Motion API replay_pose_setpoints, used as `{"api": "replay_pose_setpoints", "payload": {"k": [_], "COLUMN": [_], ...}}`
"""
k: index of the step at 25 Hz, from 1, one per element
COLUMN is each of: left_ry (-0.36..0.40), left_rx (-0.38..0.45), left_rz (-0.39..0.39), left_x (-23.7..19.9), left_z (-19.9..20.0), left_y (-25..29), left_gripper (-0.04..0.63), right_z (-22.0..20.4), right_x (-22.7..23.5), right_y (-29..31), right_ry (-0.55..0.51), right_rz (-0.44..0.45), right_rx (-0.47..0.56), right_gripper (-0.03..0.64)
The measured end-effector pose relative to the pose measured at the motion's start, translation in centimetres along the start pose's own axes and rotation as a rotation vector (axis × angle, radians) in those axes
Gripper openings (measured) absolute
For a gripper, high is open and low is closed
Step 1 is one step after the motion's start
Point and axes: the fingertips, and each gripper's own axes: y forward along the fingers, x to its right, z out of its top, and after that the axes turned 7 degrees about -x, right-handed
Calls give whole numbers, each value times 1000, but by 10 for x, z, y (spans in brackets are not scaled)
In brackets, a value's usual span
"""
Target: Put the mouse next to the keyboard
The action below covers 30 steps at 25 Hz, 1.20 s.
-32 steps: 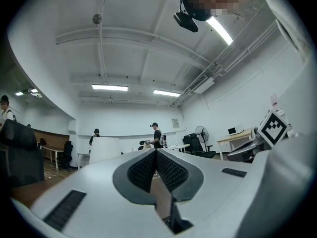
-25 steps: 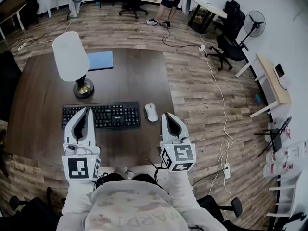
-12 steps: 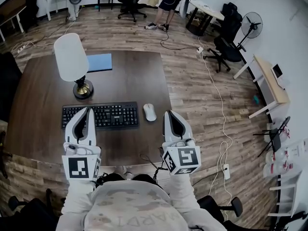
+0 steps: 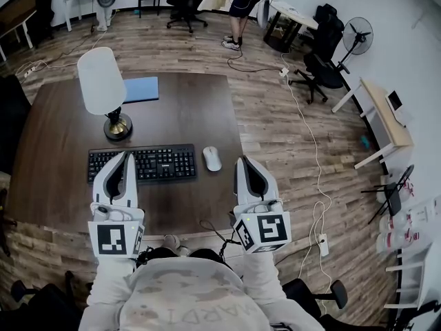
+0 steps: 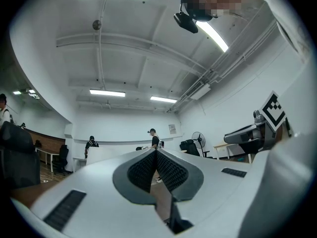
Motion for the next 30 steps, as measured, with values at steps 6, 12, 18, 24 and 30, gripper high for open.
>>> {"api": "replay_pose_setpoints", "payload": {"k": [6,12,18,24,30], "left_ry": [0,-2,-8,-9,-6], "left_rx": [11,13,17,17,19], "left_rz": [-6,-3,-3,-7,-4], "left_x": [5,9,14,17,19], "left_z": [4,5,5,5,6], "left_y": [-6,-13,-16,-18,-24], "left_gripper": [6,6,6,6,6], "right_z": [9,13,16,17,17], "right_x": [-1,-3,0,3,3], "right_y": [-12,-22,-31,-37,-44], "right_ry": [-13,-25,-23,-20,-17], "right_rz": [-2,0,-6,-14,-19], "right_rx": [27,44,62,66,73], "right_gripper": [9,9,9,9,9]}}
